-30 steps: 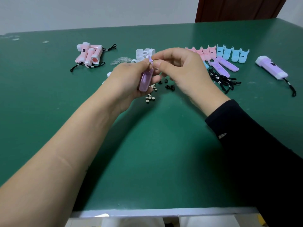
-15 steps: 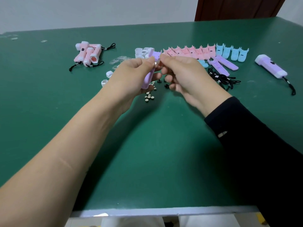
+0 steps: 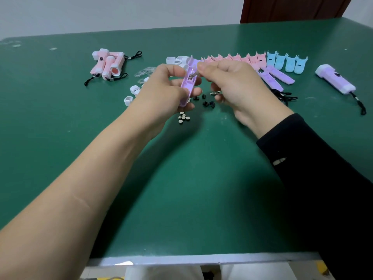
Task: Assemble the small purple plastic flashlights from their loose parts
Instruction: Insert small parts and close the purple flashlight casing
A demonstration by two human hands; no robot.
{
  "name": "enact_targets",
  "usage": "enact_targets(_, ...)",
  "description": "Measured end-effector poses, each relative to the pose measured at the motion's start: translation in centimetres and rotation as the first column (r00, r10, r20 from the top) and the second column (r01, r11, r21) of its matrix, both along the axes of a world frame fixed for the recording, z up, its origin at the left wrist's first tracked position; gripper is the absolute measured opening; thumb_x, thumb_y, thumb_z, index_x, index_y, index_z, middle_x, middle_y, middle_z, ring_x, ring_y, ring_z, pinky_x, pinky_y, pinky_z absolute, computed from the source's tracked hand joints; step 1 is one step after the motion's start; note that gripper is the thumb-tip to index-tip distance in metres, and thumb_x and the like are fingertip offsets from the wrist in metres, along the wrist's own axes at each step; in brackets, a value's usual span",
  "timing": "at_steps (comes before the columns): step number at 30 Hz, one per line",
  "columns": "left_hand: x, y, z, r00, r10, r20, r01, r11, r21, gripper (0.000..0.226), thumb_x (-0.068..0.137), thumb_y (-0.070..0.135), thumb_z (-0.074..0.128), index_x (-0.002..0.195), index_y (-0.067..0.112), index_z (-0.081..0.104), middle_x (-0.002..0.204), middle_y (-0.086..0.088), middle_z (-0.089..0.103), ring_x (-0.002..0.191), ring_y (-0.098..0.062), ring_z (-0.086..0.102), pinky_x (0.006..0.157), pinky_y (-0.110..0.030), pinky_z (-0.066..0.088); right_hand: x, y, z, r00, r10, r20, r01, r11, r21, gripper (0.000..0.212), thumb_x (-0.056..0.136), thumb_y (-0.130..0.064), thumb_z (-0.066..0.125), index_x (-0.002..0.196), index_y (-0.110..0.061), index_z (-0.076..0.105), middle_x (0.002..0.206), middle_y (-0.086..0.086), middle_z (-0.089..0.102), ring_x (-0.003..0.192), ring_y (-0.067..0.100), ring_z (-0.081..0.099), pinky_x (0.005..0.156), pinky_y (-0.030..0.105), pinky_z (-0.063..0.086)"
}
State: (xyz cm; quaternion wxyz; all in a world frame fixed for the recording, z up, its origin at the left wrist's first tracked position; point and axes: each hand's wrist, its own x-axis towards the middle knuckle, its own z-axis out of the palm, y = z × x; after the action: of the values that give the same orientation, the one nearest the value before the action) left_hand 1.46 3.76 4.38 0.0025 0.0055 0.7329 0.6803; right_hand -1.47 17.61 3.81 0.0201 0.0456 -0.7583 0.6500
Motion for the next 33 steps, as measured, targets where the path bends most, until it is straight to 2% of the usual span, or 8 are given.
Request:
enact_targets(4, -0.17, -0.08, -0.25, 1.0, 0.004, -0.014, -0.005, 0.999, -0.054, 0.041, 0.091, -0.014, 0.043, 0.122, 0.013, 0.04, 0.112, -0.006, 0.07, 0.078, -0.005, 0.067, 0.061, -0.021, 0.051, 0.07, 0.13, -0.03, 0.998, 0.021, -0.065, -0.015, 0.996, 0.085, 0.02, 0.091, -0.029, 0.064, 0.072, -0.027, 0.069, 0.046, -0.027, 0.054, 0.047, -0.018, 0.046, 0.05, 0.005, 0.035)
enact_targets(7, -0.33, -0.18, -0.39, 0.998, 0.007, -0.062, -0.017, 0.985, -0.172, 0.039, 0.093, -0.006, 0.046, 0.128, 0.012, 0.048, 0.106, 0.002, 0.071, 0.078, -0.002, 0.068, 0.061, -0.02, 0.051, 0.08, 0.07, -0.03, 0.996, 0.004, -0.094, 0.004, 0.997, 0.08, 0.018, 0.09, -0.031, 0.066, 0.073, -0.026, 0.071, 0.063, -0.021, 0.066, 0.062, -0.015, 0.053, 0.052, 0.001, 0.038)
enact_targets(10, -0.42, -0.23, -0.46, 0.994, 0.011, -0.112, -0.048, 0.942, -0.333, 0.032, 0.096, 0.005, 0.048, 0.124, 0.018, 0.056, 0.099, 0.003, 0.073, 0.091, -0.02, 0.069, 0.077, -0.042, 0.058, 0.05, -0.06, -0.11, 0.991, -0.032, -0.126, 0.045, 0.994, 0.099, 0.017, 0.088, -0.034, 0.068, 0.079, -0.021, 0.075, 0.089, -0.009, 0.073, 0.08, 0.0, 0.06, 0.06, 0.001, 0.039)
enact_targets(13, -0.35, -0.15, -0.42, 0.988, -0.005, -0.156, -0.06, 0.911, -0.408, 0.03, 0.097, 0.005, 0.046, 0.119, 0.021, 0.059, 0.099, 0.001, 0.073, 0.095, -0.022, 0.069, 0.084, -0.047, 0.057, 0.0, -0.12, -0.16, 0.989, -0.037, -0.144, 0.057, 0.99, 0.133, 0.018, 0.087, -0.034, 0.069, 0.083, -0.018, 0.076, 0.088, -0.013, 0.072, 0.081, -0.003, 0.062, 0.062, 0.0, 0.04)
enact_targets(22, -0.36, -0.13, -0.54, 0.981, -0.043, -0.187, -0.038, 0.912, -0.409, 0.031, 0.096, 0.001, 0.047, 0.113, 0.025, 0.06, 0.097, 0.003, 0.072, 0.091, -0.013, 0.07, 0.078, -0.036, 0.058, -0.1, -0.2, -0.26, 0.988, -0.034, -0.153, 0.061, 0.983, 0.172, 0.021, 0.088, -0.031, 0.068, 0.086, -0.012, 0.076, 0.077, -0.012, 0.069, 0.066, -0.014, 0.055, 0.059, -0.001, 0.038)
enact_targets(27, -0.44, -0.19, -0.61, 0.984, -0.039, -0.174, -0.035, 0.914, -0.405, 0.033, 0.095, 0.0, 0.047, 0.114, 0.023, 0.062, 0.101, -0.002, 0.073, 0.095, -0.017, 0.07, 0.076, -0.034, 0.06, 0.23, -0.3, -0.05, 0.985, -0.039, -0.168, 0.076, 0.973, 0.219, 0.027, 0.09, -0.03, 0.066, 0.089, -0.004, 0.076, 0.092, 0.007, 0.074, 0.082, 0.009, 0.064, 0.069, 0.014, 0.044)
enact_targets(29, -0.48, -0.23, -0.63, 0.988, -0.031, -0.153, -0.03, 0.925, -0.379, 0.034, 0.095, -0.001, 0.048, 0.121, 0.015, 0.062, 0.1, -0.001, 0.073, 0.093, -0.015, 0.07, 0.072, -0.03, 0.06, 0.36, -0.39, 0.08, 0.984, -0.029, -0.175, 0.073, 0.966, 0.249, 0.025, 0.091, -0.028, 0.065, 0.085, -0.006, 0.075, 0.084, 0.004, 0.072, 0.075, 0.01, 0.06, 0.069, 0.019, 0.045)
enact_targets(33, -0.55, -0.21, -0.67, 0.992, -0.017, -0.122, -0.024, 0.946, -0.323, 0.036, 0.093, -0.003, 0.049, 0.121, 0.013, 0.064, 0.096, -0.001, 0.073, 0.088, -0.014, 0.07, 0.068, -0.027, 0.059, 0.58, -0.7, 0.13, 0.979, -0.014, -0.203, 0.078, 0.947, 0.312, 0.024, 0.092, -0.026, 0.062, 0.069, -0.021, 0.063, 0.069, -0.001, 0.057, 0.061, 0.008, 0.046, 0.055, 0.012, 0.036)
